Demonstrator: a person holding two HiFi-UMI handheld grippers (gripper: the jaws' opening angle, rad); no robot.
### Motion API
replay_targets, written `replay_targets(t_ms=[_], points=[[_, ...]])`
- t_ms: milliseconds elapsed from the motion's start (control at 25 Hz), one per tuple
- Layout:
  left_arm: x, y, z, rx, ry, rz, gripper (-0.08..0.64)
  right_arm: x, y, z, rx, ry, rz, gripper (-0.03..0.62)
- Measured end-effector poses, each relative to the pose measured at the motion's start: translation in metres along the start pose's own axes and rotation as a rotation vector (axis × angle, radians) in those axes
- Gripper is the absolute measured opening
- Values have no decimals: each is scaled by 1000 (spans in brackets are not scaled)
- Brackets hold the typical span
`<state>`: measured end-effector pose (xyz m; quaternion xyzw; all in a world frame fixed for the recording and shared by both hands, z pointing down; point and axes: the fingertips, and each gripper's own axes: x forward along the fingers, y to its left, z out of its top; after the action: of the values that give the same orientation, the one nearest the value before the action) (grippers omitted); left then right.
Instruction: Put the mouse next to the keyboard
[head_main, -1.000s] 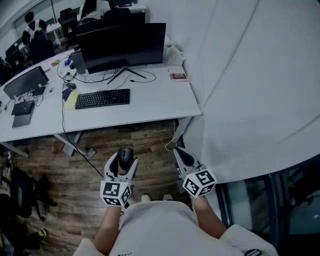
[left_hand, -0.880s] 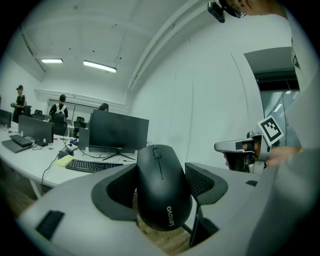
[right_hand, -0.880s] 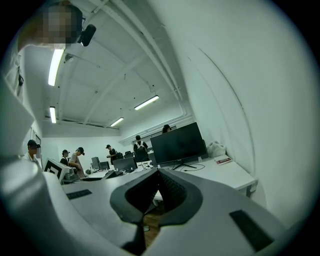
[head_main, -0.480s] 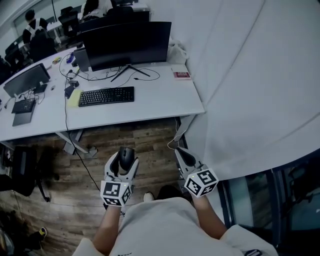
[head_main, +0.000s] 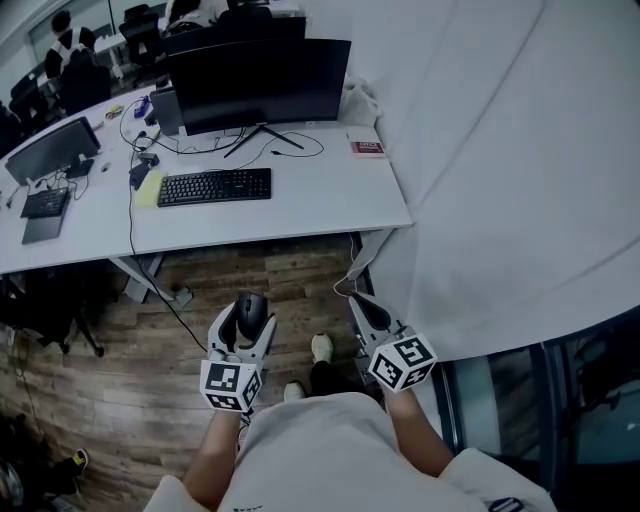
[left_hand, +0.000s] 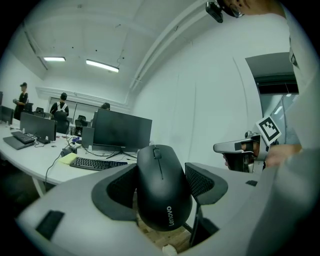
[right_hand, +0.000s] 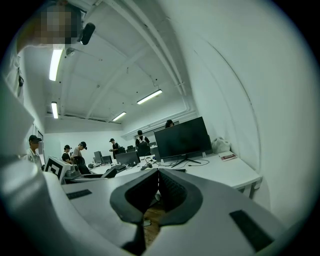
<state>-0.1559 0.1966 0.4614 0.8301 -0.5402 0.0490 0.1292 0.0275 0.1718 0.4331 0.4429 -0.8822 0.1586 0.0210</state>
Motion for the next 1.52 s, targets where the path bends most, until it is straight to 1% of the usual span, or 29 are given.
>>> replay_targets(t_ms=[160, 360, 600, 880, 1080, 1520], points=[[6, 5, -3, -4, 6, 10, 305, 14, -4, -2, 25, 1, 16, 18], [22, 13, -1, -6, 12, 26, 307, 33, -10, 1, 11, 11, 41, 18], [55, 23, 7, -1, 17, 37, 306, 60, -37, 4, 24, 24, 45, 18], [101, 39, 20, 7, 23, 58, 306, 101, -73, 23, 17, 20, 61, 18], [133, 50, 29, 0, 32, 85, 307, 128, -96, 33, 21, 40, 82, 18], [212, 53, 45, 6, 49, 117, 306, 178, -156, 56, 17, 53, 130, 18]])
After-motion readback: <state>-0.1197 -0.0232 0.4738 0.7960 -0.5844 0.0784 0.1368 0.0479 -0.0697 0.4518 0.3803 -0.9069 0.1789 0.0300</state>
